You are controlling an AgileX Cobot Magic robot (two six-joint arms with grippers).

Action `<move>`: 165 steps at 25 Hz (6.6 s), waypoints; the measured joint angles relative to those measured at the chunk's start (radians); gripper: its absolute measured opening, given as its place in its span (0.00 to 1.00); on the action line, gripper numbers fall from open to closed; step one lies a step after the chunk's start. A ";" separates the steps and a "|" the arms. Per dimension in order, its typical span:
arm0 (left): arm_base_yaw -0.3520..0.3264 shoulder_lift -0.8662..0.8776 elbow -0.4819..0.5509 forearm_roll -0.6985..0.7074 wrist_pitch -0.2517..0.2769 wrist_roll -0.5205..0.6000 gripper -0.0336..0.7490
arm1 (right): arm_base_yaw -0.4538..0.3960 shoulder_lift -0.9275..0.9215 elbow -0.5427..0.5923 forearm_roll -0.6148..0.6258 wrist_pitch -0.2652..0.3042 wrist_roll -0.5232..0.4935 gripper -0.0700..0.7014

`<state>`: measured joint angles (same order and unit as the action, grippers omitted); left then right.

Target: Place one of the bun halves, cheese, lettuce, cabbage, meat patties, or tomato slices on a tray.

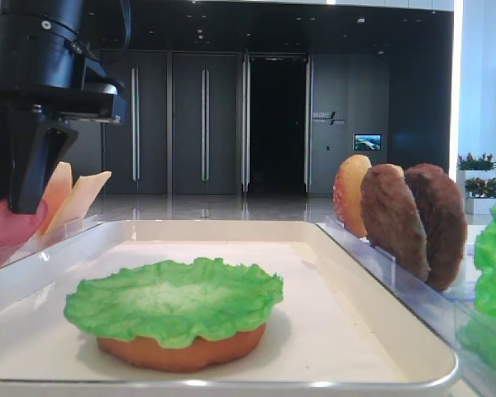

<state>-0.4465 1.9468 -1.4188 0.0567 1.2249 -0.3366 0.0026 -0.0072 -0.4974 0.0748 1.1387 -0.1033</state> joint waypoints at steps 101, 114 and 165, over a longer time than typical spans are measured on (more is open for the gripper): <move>0.056 -0.043 0.267 -0.912 -0.095 0.678 0.13 | 0.000 0.000 0.000 0.000 0.000 0.000 0.63; 0.056 -0.026 0.267 -0.925 -0.106 0.687 0.13 | 0.000 0.000 0.000 0.000 0.000 0.000 0.63; 0.164 -0.337 0.125 -0.115 -0.007 0.280 0.88 | 0.000 0.000 0.000 0.000 0.000 0.000 0.63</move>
<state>-0.2825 1.6102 -1.2942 -0.0579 1.2181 -0.0567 0.0026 -0.0072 -0.4974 0.0748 1.1387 -0.1033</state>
